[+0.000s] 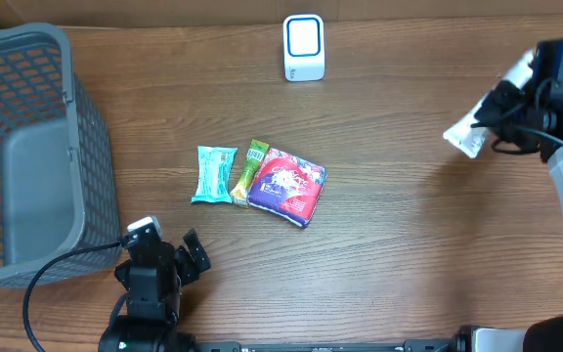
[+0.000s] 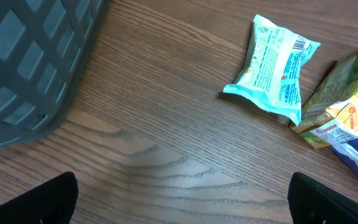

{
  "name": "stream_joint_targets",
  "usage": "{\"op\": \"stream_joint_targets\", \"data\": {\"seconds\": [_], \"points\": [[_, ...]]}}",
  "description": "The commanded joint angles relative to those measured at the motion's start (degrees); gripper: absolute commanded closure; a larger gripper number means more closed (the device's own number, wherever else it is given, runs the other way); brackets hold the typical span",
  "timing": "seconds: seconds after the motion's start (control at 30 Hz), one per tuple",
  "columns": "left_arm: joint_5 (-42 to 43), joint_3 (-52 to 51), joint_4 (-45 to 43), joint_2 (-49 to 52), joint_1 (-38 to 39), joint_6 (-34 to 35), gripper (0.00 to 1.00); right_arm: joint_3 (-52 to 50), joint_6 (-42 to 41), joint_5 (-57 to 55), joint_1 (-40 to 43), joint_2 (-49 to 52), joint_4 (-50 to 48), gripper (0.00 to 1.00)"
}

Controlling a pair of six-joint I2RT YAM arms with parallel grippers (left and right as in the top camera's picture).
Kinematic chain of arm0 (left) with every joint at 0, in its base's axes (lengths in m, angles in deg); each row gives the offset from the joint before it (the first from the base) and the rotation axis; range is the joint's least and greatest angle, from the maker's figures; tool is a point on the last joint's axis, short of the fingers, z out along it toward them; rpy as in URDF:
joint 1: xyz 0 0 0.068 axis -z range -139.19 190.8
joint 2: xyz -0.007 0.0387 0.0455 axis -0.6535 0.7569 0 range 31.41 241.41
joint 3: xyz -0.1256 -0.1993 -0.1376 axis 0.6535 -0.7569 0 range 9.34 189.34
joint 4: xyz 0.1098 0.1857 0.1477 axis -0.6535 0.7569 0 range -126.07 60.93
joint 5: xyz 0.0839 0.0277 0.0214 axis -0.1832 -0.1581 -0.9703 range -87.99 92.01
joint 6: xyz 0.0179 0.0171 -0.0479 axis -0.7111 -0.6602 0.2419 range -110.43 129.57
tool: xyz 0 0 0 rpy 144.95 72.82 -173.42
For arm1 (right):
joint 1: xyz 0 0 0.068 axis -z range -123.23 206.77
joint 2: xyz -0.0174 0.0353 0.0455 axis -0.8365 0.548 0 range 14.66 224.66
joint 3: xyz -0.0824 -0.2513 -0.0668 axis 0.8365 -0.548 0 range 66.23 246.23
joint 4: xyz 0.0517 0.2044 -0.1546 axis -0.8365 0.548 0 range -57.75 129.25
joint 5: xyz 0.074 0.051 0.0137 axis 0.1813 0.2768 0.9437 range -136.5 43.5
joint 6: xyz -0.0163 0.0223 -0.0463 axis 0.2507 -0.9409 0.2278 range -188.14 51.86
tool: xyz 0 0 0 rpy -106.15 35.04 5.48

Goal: Scan the item barcode
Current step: 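Move the held tube away from the scanner to the right edge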

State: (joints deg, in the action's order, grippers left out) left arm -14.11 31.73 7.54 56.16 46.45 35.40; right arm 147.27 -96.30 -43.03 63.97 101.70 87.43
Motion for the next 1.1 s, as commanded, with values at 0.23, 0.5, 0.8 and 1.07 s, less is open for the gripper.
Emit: {"op": "stream_joint_targets", "data": {"seconds": [0.23,0.5,0.8,1.07], "points": [[-0.79,-0.24,-0.35,-0.5,0.11,1.01,0.01,-23.56,-17.11,-0.85,8.24,0.0,-21.09,0.96],[-0.79,-0.24,-0.35,-0.5,0.11,1.01,0.0,-30.18,-14.45,-1.03,12.04,0.09,-27.28,0.62],[-0.79,-0.24,-0.35,-0.5,0.11,1.01,0.0,-28.24,-1.05,10.62,12.04,0.07,-24.81,0.13],[-0.79,-0.24,-0.35,-0.5,0.11,1.01,0.0,-22.12,7.45,33.42,9.18,0.02,-19.98,0.03]]}}
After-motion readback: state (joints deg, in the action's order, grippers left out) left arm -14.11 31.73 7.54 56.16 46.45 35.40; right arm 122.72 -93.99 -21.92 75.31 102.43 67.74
